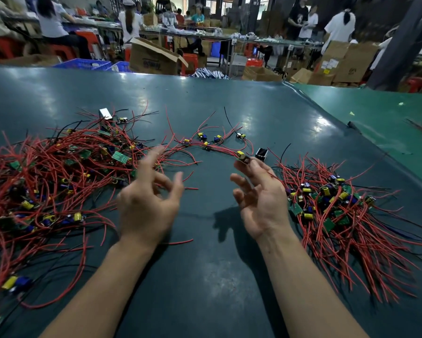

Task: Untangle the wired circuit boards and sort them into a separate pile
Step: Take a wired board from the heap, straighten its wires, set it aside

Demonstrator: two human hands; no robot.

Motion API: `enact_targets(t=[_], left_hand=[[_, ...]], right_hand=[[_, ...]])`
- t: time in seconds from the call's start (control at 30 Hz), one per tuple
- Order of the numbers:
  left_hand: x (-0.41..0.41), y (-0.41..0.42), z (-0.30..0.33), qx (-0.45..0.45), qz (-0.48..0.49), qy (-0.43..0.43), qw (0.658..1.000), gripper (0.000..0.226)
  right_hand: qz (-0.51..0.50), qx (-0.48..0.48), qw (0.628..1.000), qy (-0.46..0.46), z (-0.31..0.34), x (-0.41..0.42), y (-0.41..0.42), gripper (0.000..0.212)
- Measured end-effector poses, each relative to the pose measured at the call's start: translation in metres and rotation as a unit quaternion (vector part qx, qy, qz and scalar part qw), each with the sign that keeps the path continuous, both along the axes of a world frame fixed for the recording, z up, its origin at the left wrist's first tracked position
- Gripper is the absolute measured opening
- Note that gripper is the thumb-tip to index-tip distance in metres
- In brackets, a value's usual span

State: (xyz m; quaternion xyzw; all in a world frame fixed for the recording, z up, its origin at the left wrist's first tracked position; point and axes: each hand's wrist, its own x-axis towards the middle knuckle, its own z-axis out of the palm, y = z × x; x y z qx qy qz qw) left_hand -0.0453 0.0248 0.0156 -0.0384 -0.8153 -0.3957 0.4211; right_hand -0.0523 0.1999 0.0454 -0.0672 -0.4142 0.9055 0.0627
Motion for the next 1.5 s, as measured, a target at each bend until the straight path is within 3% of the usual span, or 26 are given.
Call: enact_targets(t=[0.07,0.17,0.27,0.47,0.6,0.73,0.83,0.93,1.13,1.5], left_hand=[[0.003,0.010,-0.001,-0.014,-0.108,-0.029,0.994,0.025],[0.008,0.021,-0.001,0.083,-0.245,-0.129,0.957,0.021],[0.007,0.021,0.003,0.171,-0.271,-0.155,0.934,0.021],[0.002,0.019,0.002,0.267,-0.279,-0.135,0.912,0.014],[0.001,0.016,0.003,0.371,-0.308,-0.161,0.861,0.020],[0.000,0.015,0.004,0.388,-0.342,-0.186,0.835,0.017],[0.000,0.015,0.005,0.402,-0.337,-0.185,0.831,0.027],[0.002,0.018,0.007,0.380,-0.327,-0.185,0.845,0.028],[0.003,0.018,0.009,0.371,-0.329,-0.238,0.835,0.029],[0.002,0.017,0.008,0.373,-0.335,-0.243,0.830,0.030]], right_hand=[[0.026,0.029,0.999,0.018,-0.001,0.002,-0.004,0.010],[0.059,0.122,0.989,0.052,-0.005,0.006,-0.014,0.011],[0.090,0.177,0.976,0.088,-0.009,0.008,-0.022,0.012],[0.124,0.174,0.971,0.110,-0.009,0.009,-0.020,0.015],[0.120,0.191,0.968,0.112,-0.011,0.008,-0.020,0.014],[0.101,0.154,0.979,0.085,-0.011,0.007,-0.021,0.014],[0.089,0.107,0.990,0.021,-0.013,0.006,-0.024,0.022],[0.134,0.159,0.978,-0.002,-0.014,0.006,-0.026,0.003],[0.097,0.179,0.979,-0.013,-0.015,0.004,-0.022,0.008],[0.049,0.213,0.976,-0.012,-0.015,0.004,-0.022,0.015]])
